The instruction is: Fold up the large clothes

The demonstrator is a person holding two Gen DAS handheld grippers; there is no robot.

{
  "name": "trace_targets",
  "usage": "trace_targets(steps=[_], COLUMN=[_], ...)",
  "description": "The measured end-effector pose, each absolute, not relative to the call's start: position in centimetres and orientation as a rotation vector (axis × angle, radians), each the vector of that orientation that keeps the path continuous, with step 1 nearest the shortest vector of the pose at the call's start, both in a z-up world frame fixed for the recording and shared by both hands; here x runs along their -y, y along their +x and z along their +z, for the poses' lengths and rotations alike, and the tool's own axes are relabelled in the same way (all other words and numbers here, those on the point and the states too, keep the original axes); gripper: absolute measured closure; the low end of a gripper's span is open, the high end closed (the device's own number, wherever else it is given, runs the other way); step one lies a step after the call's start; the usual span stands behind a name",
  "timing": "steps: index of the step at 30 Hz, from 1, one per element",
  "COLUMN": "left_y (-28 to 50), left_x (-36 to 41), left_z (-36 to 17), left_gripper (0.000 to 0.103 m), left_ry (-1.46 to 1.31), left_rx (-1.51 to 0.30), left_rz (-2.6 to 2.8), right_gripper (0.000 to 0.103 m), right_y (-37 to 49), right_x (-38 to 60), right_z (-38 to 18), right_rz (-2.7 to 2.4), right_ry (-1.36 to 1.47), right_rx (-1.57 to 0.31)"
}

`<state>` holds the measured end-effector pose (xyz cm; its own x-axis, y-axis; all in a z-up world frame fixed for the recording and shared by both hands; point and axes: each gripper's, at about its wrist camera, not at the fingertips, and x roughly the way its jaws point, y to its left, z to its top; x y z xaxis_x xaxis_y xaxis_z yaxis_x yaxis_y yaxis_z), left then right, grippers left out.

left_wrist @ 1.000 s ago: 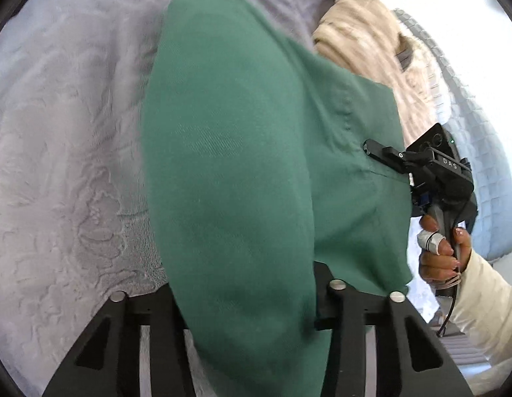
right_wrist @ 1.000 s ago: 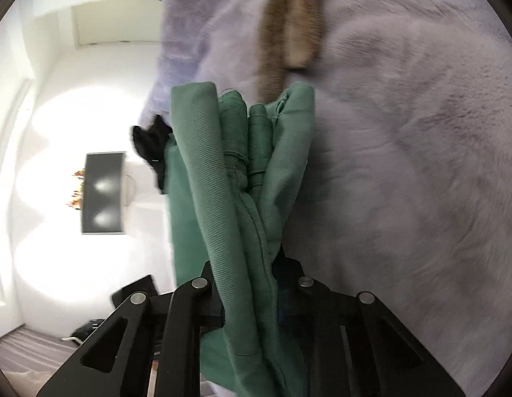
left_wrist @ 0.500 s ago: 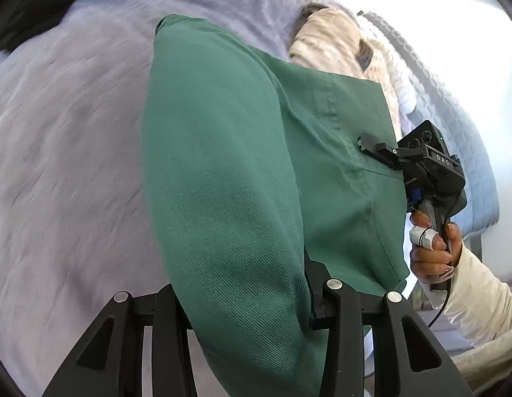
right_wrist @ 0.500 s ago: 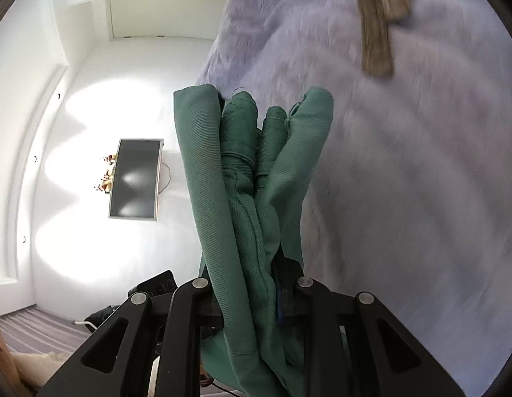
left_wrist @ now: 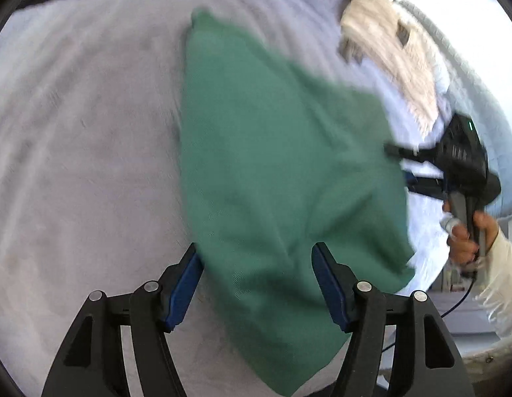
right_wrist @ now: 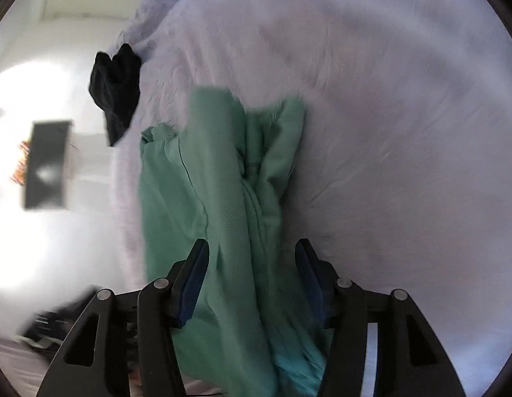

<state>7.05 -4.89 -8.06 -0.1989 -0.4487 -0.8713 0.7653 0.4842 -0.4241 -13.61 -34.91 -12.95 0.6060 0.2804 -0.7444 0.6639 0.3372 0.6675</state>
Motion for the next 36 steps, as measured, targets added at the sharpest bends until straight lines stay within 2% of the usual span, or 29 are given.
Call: trace_targets(steps=[3,5,6,10,15,17,25,29,30,31,32,36], left_y=[9.4,10.8,11.2,10.5,9.3,9.0,5.7,2.9,2.2,1.9,1.7,2.1], left_x=[5.3,6.9,7.7,10.9,12.4,12.9,8.1,4.9,4.1,3.5,2.8,2.3], left_z=[-6.4,-6.6,-7.1,-9.8,-11.1,-10.6,-7.1,-8.7,-9.5,-9.9,-10.3,-10.5], left_gripper=[0.035,0.035,0.035,0.035,0.034,0.034,0.035,0.034,0.033,0.023,0.019,0.019], left_ry=[0.272,0.265,0.261,0.31,0.347,0.376,0.473,0.555,0.559,0.554,0.544,0.501], left_rx=[-1.266,-1.242,-1.241,-1.238,-1.24,-1.235,-1.225,-1.29,-1.3,-1.296,-1.282,-1.314], left_rz=[-1.076,-1.036,-1.02,-1.0,-0.986,-0.984,-1.034,-1.032,-1.026,-1.015,-0.991,-0.969], right_gripper=[0.047,0.074,0.1,0.1,0.101,0.101,0.099,0.099,0.099,0.099,0.099,0.099], right_y=[-13.6,-12.4,-11.4,-9.6,-11.7,-12.2,-14.5,-16.2,-17.0,-17.2,-17.4,-18.5], right_x=[35.4,35.8,35.7,36.2,38.0,37.9,37.4,35.7,35.3,34.8,34.1,30.9], right_z=[-9.7,-9.4,-9.7,-10.8,-15.3,-15.5,-12.8,-10.6,-10.1,-9.7,-9.2,-7.4], right_rz=[-0.381,-0.367,-0.357,-0.422,-0.424,-0.42,-0.458,-0.491,-0.493,-0.493,-0.486,-0.411], right_ry=[1.108,1.09,1.085,0.956,1.055,1.062,1.098,1.068,1.063,1.062,1.066,1.075], right_rx=[-0.91,-0.918,-0.942,-1.008,-1.035,-1.03,-1.013,-1.033,-1.033,-1.034,-1.032,-1.02])
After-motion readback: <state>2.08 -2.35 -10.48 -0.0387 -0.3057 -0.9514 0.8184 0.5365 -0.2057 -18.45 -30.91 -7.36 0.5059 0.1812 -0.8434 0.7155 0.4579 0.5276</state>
